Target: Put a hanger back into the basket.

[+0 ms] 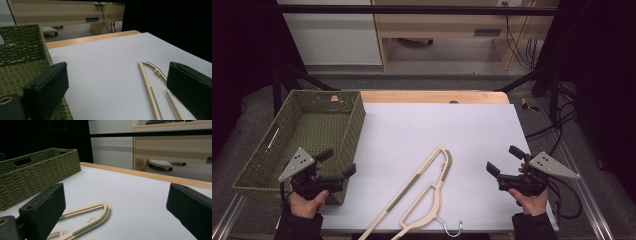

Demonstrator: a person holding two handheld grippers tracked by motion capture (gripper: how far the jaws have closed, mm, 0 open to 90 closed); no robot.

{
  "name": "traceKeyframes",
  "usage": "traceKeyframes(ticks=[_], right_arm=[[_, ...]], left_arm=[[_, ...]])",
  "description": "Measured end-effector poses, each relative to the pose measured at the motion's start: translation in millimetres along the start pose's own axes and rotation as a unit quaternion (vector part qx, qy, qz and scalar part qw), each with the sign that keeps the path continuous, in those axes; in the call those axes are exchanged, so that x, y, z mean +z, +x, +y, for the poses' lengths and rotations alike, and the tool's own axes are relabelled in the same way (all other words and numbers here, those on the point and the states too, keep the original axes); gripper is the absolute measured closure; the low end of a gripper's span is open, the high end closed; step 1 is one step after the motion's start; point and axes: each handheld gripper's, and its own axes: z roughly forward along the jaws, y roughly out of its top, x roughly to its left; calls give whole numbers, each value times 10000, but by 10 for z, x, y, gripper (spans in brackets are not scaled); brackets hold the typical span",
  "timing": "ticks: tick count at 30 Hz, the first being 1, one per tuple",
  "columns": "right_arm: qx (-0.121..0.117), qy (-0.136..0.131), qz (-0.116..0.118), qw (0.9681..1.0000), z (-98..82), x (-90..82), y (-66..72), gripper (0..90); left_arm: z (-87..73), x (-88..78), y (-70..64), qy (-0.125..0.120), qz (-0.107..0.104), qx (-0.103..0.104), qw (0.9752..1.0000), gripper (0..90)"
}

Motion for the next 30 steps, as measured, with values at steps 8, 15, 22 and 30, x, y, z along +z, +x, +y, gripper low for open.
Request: traceKeyframes(ticks=[8, 15, 22, 30], right_arm=[[-29, 44, 15, 10000, 61, -32, 62, 37], [-74, 187, 91, 9998, 80, 11, 179, 41], [-101, 449, 167, 9988, 49, 76, 315, 50], [-203, 757, 213, 9967, -4, 138, 479, 80]], left_arm=[[0, 1, -26, 43, -12, 80, 10000, 41], [5, -8, -40, 50, -15, 110, 9999, 43], [4, -1, -52, 47, -21, 119, 9999, 42], [0, 3, -69, 57, -18, 142, 9999, 43]])
